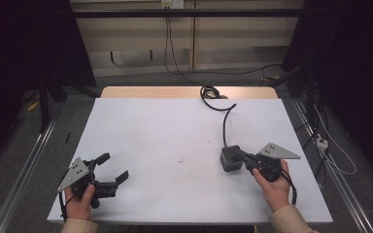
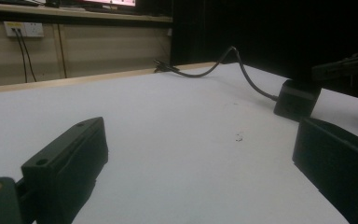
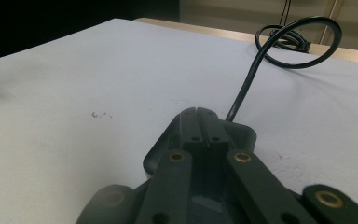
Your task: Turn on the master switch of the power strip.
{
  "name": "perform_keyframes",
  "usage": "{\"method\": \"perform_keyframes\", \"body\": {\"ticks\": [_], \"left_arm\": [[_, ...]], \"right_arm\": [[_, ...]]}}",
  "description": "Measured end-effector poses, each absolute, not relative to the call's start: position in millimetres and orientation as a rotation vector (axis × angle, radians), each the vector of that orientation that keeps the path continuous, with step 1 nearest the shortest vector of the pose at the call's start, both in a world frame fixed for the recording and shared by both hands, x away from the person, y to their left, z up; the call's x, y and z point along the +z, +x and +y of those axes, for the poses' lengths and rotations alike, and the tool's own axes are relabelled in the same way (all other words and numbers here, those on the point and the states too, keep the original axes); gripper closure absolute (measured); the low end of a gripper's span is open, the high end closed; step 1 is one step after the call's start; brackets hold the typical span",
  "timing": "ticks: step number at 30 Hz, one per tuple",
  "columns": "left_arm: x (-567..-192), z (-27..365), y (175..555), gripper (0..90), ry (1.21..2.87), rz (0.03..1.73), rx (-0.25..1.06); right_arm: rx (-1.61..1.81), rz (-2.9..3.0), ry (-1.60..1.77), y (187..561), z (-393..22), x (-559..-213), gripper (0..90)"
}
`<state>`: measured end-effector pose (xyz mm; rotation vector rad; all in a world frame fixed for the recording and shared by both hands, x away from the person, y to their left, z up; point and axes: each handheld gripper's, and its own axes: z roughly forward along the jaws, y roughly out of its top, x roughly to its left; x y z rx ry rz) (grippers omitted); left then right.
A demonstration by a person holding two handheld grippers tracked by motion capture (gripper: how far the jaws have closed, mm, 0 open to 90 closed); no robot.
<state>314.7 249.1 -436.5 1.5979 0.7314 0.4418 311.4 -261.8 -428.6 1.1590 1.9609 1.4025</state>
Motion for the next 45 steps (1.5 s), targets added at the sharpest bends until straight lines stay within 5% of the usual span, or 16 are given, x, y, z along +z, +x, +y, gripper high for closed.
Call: {"method": "perform_keyframes", "body": {"ticks": [45], "left_arm": [[-435.7, 253.6, 313.4, 3.0, 1.593, 0.737, 0.45]], "right_arm": [[1.309, 1.984, 1.089, 311.9, -255.5, -436.7, 90.0]]}}
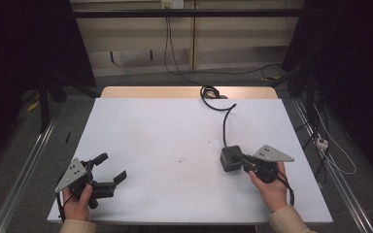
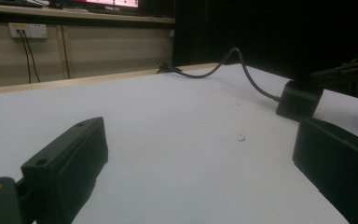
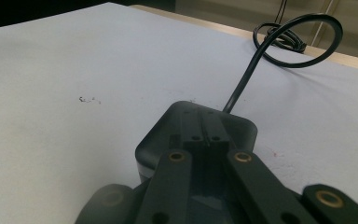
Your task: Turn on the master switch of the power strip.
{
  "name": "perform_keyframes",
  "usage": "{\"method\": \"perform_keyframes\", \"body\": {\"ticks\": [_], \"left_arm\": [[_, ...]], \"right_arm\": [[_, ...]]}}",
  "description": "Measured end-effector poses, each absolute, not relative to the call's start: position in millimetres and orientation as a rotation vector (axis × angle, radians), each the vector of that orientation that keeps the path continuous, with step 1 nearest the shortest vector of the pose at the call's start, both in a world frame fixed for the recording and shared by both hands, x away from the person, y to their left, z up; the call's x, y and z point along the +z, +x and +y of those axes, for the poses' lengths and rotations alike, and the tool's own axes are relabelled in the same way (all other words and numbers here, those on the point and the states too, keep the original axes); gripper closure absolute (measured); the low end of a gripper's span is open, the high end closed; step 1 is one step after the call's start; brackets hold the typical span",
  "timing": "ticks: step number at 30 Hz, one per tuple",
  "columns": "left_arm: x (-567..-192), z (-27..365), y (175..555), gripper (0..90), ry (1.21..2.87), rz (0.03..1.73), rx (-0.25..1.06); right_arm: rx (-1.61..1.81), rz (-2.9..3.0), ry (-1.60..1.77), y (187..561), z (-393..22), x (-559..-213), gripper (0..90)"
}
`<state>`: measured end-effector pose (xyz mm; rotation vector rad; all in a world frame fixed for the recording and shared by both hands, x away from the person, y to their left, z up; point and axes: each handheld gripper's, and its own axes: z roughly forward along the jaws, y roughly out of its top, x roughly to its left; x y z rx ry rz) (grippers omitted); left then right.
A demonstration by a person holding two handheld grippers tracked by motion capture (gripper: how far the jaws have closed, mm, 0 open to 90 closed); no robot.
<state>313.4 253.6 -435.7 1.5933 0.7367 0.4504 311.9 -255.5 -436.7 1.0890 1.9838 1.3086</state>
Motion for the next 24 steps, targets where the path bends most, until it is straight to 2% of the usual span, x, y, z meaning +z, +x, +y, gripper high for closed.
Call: {"method": "perform_keyframes", "body": {"ticks": [24], "left_arm": [[-435.5, 253.4, 313.1, 3.0, 1.595, 0.731, 0.454]], "right_arm": [[1.318, 1.976, 1.119, 311.8, -255.6, -437.8, 90.0]]}}
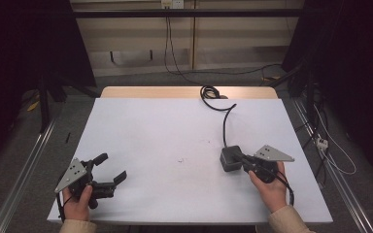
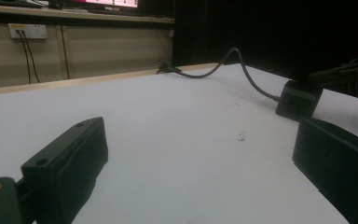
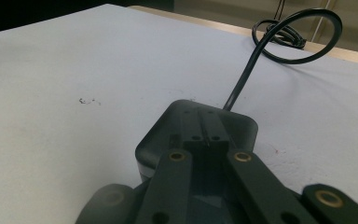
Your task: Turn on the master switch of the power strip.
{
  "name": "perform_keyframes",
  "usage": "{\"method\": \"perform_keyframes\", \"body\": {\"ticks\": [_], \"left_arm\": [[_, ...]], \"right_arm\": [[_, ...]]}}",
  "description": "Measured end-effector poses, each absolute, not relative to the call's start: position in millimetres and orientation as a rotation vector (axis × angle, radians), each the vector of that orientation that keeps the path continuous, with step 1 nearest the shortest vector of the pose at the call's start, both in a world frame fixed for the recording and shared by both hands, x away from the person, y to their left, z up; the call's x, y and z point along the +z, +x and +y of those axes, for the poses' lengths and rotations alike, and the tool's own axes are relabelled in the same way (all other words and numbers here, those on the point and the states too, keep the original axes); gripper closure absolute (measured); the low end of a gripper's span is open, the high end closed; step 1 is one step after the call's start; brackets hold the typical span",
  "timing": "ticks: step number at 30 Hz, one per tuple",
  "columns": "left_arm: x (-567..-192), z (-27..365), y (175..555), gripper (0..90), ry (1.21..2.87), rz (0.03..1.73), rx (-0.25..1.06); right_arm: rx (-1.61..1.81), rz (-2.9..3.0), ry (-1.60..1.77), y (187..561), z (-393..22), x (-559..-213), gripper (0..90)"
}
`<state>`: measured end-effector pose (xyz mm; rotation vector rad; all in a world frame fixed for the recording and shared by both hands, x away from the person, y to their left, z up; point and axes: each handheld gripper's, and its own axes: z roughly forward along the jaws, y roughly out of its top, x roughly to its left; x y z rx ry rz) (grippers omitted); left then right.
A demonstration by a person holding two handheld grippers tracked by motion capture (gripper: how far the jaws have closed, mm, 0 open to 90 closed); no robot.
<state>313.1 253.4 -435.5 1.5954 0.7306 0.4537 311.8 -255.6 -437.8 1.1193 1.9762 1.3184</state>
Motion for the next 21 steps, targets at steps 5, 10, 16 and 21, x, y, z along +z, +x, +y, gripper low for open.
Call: {"method": "perform_keyframes", "body": {"ticks": [5, 10, 16, 21], "left_arm": [[-435.7, 253.4, 313.1, 3.0, 1.596, 0.73, 0.454], [-435.6, 253.1, 312.9, 3.0, 1.596, 0.73, 0.455], [-435.6, 252.7, 312.5, 3.0, 1.594, 0.73, 0.454], [-435.4, 252.9, 312.4, 3.0, 1.596, 0.728, 0.455]], "right_arm": [[1.311, 1.98, 1.117, 311.8, -255.0, -437.5, 90.0], [1.301, 1.98, 1.109, 311.2, -254.2, -437.6, 90.0], [1.303, 1.983, 1.112, 311.4, -254.7, -437.7, 90.0], [1.304, 1.979, 1.108, 311.2, -254.6, -438.1, 90.0]]}}
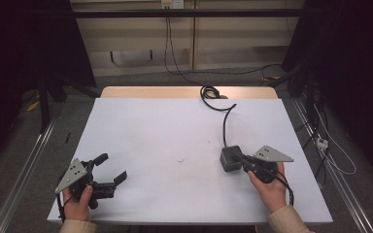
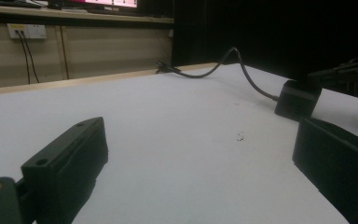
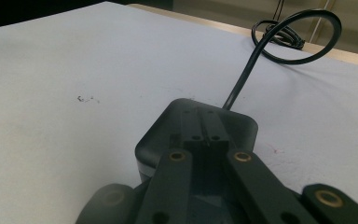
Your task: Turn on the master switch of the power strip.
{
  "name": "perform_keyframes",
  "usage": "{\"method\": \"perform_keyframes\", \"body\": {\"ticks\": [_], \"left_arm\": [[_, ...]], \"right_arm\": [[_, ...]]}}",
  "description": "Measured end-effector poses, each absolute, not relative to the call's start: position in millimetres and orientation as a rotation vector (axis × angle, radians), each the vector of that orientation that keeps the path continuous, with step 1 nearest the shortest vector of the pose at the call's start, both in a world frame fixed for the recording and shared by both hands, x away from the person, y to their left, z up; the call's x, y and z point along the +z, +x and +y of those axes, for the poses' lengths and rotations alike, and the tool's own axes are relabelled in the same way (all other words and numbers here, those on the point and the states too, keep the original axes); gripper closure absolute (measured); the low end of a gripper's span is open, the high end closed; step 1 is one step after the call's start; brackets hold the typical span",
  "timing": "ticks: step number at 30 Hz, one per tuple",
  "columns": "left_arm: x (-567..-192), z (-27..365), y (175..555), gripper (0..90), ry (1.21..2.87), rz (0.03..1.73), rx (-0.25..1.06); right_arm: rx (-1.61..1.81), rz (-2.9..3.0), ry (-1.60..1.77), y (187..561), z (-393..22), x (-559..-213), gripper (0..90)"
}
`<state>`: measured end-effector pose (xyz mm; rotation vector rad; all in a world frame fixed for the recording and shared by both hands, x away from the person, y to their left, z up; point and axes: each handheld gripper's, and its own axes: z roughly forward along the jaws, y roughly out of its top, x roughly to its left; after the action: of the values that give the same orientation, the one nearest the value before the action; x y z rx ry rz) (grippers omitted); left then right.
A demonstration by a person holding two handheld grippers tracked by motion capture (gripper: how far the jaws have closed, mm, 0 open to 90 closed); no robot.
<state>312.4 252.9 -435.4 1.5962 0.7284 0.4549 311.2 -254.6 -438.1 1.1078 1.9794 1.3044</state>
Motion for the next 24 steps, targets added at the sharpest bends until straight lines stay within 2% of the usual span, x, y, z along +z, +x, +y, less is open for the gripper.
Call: {"method": "perform_keyframes", "body": {"ticks": [24], "left_arm": [[-435.9, 252.6, 312.2, 3.0, 1.596, 0.73, 0.45]], "right_arm": [[1.304, 1.978, 1.105, 311.0, -254.5, -438.5, 90.0]]}}
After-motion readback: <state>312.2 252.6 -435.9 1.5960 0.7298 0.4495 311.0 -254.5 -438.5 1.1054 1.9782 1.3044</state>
